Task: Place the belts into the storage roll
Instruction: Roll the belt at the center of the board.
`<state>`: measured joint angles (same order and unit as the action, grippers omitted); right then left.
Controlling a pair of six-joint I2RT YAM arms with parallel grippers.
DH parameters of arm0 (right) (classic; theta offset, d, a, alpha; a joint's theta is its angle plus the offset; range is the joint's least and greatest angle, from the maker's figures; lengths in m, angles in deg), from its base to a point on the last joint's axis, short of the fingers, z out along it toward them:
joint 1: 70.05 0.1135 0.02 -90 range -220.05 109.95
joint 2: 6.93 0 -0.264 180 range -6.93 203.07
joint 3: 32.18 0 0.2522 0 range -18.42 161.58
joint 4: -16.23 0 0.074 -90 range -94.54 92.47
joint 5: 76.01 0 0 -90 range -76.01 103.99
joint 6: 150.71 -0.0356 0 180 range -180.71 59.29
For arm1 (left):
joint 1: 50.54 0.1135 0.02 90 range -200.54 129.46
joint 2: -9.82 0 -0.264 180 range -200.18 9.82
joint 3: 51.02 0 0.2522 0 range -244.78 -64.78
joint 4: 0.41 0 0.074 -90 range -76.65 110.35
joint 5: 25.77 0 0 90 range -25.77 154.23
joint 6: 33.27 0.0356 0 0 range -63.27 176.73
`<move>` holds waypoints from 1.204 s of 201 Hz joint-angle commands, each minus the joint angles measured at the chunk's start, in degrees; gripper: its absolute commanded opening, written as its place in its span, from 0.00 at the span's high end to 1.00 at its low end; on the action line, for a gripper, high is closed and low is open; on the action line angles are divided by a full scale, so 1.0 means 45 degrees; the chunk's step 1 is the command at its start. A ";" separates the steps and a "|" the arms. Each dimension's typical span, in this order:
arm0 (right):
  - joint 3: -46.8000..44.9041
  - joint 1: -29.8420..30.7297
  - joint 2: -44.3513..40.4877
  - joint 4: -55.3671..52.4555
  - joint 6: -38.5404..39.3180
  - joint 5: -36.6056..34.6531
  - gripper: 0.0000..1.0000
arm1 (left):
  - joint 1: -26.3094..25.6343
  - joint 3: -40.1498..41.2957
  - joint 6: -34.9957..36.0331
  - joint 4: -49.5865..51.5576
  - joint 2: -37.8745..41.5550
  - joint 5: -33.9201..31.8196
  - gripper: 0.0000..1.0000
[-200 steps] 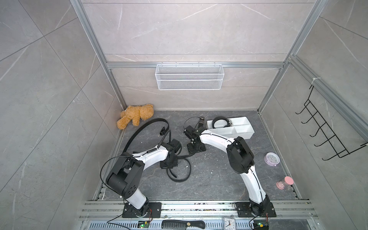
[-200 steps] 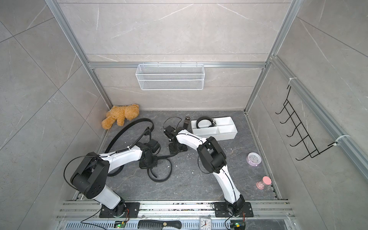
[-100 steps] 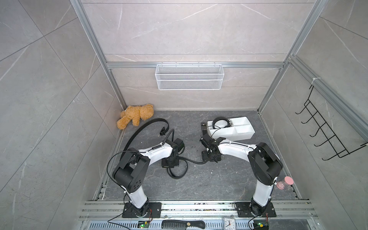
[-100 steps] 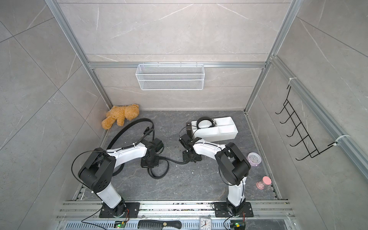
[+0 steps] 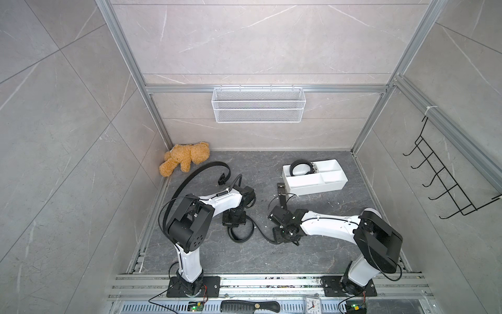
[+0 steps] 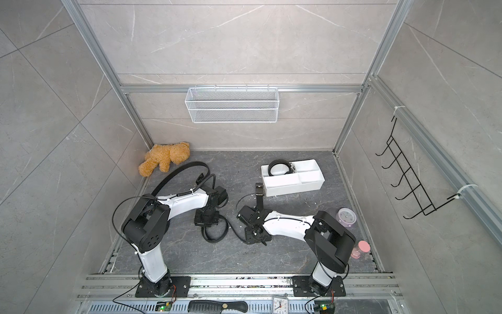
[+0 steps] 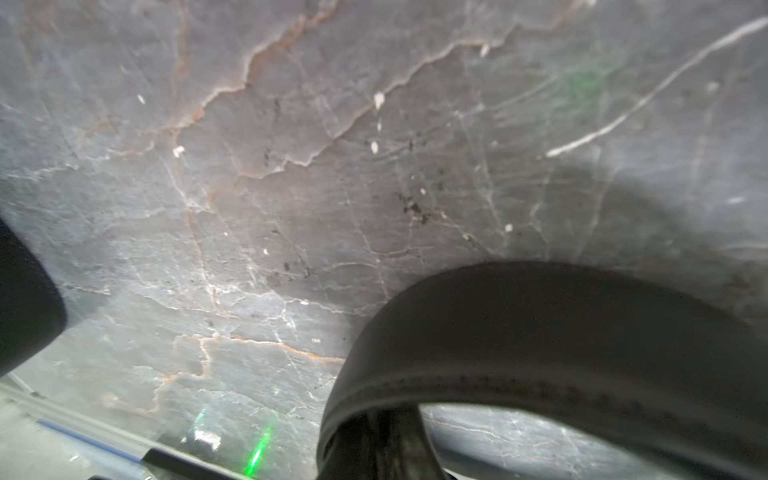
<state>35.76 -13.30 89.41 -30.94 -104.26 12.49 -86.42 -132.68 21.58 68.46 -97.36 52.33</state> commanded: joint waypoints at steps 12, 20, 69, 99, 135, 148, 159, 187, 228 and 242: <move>0.0581 0.1453 0.1580 -0.1576 -0.0529 0.1687 0.29 | 0.0285 -0.0653 0.0699 -0.4560 -0.1606 -0.0766 1.00; 0.0969 0.1536 0.1704 -0.1700 -0.0348 0.1671 0.28 | 0.0317 -0.0810 0.0778 -0.4614 -0.1680 -0.0806 1.00; 0.3328 0.1530 0.2918 -0.1052 0.0397 0.2131 0.24 | 0.0619 -0.1295 0.0861 -0.5120 -0.1710 -0.1086 1.00; 0.5395 0.1338 0.4276 -0.1173 0.1103 0.2459 0.24 | 0.0901 -0.1535 0.1023 -0.5559 -0.1941 -0.1089 1.00; 0.6860 0.1124 0.4972 -0.1834 0.1932 0.2630 0.23 | 0.1470 -0.2217 0.1510 -0.5782 -0.2576 -0.0829 1.00; 0.6598 0.0590 0.4515 -0.2253 0.2231 0.2116 0.21 | 0.1469 -0.2471 0.1732 -0.5634 -0.2769 -0.0750 1.00; 0.6112 0.0041 0.3897 -0.2301 0.2456 0.1975 0.20 | 0.1450 -0.2409 0.1729 -0.5701 -0.2770 -0.0617 1.00; 0.5529 -0.1023 0.2818 -0.2783 0.3156 0.2038 0.17 | 0.1442 -0.2088 0.1622 -0.5851 -0.2689 -0.0422 1.00; 0.5635 -0.2526 0.2188 -0.3913 0.4299 0.1317 0.15 | 0.1431 -0.1928 0.1374 -0.5393 -0.2422 -0.0676 1.00; 0.6031 -0.2872 0.2098 -0.4475 0.4741 0.0868 0.15 | 0.1415 -0.1785 0.1315 -0.5070 -0.2142 -0.0890 1.00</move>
<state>60.94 -24.07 100.51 -44.67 -88.06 20.52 -80.98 -142.69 28.22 66.89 -103.98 49.73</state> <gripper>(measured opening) 0.852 0.067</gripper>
